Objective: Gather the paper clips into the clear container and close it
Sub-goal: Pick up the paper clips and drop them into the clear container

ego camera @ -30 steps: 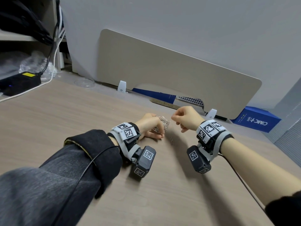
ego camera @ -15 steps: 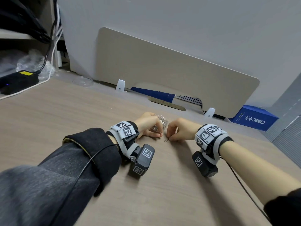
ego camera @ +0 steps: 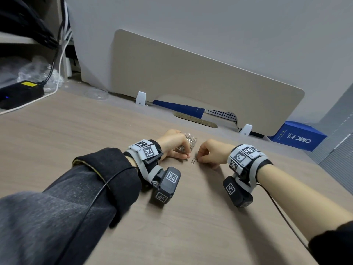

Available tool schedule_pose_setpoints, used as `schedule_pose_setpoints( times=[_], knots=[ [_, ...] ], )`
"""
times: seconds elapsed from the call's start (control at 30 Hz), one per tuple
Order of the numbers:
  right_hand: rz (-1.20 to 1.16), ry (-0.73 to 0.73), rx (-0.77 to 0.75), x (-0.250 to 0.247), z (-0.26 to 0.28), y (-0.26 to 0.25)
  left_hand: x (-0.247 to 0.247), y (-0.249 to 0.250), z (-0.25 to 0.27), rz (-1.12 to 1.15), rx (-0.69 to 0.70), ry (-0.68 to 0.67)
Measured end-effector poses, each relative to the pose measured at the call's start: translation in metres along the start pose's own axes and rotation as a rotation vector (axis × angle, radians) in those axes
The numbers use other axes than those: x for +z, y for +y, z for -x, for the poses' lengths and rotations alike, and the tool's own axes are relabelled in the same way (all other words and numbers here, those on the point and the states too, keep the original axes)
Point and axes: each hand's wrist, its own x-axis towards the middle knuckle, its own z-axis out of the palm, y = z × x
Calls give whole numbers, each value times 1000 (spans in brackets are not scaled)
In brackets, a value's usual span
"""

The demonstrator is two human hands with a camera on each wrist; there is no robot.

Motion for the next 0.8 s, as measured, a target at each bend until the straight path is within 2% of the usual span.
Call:
schedule_pose_setpoints(
  times=[0.2,0.47,0.53,0.7,0.8],
  knots=[
    [-57,52,31,1,2,2,1,0,-1,-1,3,2],
    [127,-46,62,3,7,-4,0,-1,1,11,10,3],
    [56,-38,50,1,10,2,0,-1,1,9,7,-1],
    [-273,268,-96,-18,7,8,1,-1,0,1,4,-10],
    [-331,325,-184,-20,4,-7,1,0,2,-10,12,-34]
  ],
)
